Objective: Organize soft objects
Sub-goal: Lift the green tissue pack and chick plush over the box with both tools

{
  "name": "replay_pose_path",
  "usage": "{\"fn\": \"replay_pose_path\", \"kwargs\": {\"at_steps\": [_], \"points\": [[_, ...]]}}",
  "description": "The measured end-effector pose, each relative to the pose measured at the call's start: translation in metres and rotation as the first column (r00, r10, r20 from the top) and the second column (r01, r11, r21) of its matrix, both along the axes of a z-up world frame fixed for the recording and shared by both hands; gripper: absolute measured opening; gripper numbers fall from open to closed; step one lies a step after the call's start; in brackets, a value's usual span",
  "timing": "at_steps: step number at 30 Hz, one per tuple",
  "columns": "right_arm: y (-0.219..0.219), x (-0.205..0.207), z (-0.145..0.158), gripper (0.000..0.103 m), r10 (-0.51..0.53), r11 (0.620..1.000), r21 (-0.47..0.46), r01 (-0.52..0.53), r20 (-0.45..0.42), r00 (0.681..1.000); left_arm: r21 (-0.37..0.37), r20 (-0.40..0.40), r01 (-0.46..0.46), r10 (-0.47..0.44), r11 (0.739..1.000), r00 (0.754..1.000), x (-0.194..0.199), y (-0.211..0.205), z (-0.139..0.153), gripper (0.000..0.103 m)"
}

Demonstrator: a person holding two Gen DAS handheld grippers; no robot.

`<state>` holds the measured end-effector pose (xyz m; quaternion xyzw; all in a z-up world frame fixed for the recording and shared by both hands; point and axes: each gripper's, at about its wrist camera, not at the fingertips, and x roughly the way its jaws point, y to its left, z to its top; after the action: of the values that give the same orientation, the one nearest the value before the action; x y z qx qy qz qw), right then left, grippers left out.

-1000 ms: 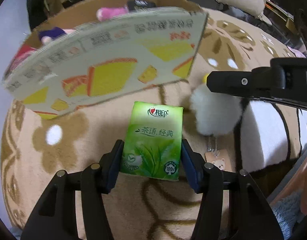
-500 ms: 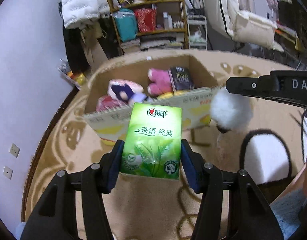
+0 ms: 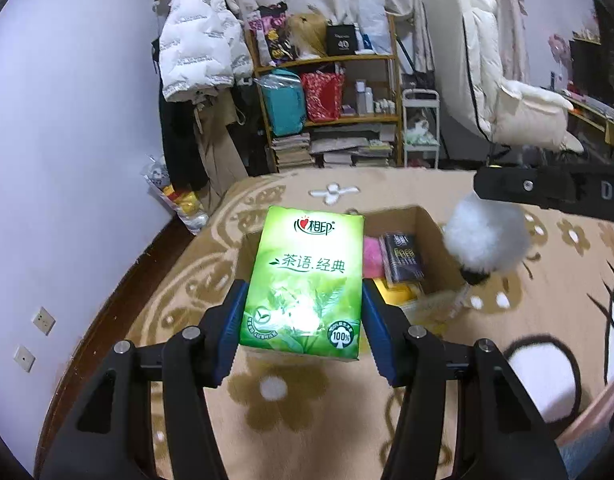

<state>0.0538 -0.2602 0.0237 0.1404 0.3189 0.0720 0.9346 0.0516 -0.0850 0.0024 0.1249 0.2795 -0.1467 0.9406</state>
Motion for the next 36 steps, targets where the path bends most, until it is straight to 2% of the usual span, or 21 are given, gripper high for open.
{"fn": "replay_pose_path", "kwargs": {"at_steps": [9, 14, 17, 23, 28, 31, 34, 36], "points": [[0.014, 0.038, 0.03, 0.013, 0.048, 0.993, -0.111, -0.045, 0.027, 0.998, 0.017, 0.024, -0.074, 0.074, 0.997, 0.997, 0.041, 0.001, 0.003, 0.055], [0.017, 0.06, 0.029, 0.013, 0.062, 0.987, -0.149, -0.059, 0.015, 0.998, 0.016, 0.008, -0.098, 0.098, 0.995, 0.995, 0.059, 0.0, -0.006, 0.055], [0.016, 0.07, 0.017, 0.013, 0.064, 0.986, -0.154, -0.066, -0.015, 0.998, 0.02, -0.028, -0.089, 0.09, 0.996, 0.996, 0.073, -0.004, -0.016, 0.055], [0.013, 0.083, -0.028, 0.013, 0.067, 0.988, -0.133, -0.082, -0.113, 0.991, 0.025, -0.1, -0.081, 0.083, 0.996, 0.992, 0.088, -0.008, -0.038, 0.055], [0.009, 0.09, -0.061, 0.013, 0.065, 0.991, -0.104, -0.088, -0.209, 0.976, 0.036, -0.1, -0.084, 0.087, 0.996, 0.991, 0.093, -0.013, -0.045, 0.055], [0.003, 0.09, -0.07, 0.015, 0.071, 0.996, -0.041, -0.083, -0.232, 0.97, 0.019, -0.113, -0.073, 0.074, 0.997, 0.991, 0.095, -0.014, -0.045, 0.056], [0.0, 0.089, -0.07, 0.016, 0.069, 0.996, -0.031, -0.078, -0.231, 0.97, 0.019, -0.117, -0.072, 0.074, 0.997, 0.99, 0.095, -0.015, -0.045, 0.058], [-0.001, 0.089, -0.069, 0.016, 0.06, 0.997, -0.037, -0.071, -0.232, 0.971, 0.02, -0.124, -0.067, 0.069, 0.998, 0.99, 0.095, -0.015, -0.045, 0.066]]}}
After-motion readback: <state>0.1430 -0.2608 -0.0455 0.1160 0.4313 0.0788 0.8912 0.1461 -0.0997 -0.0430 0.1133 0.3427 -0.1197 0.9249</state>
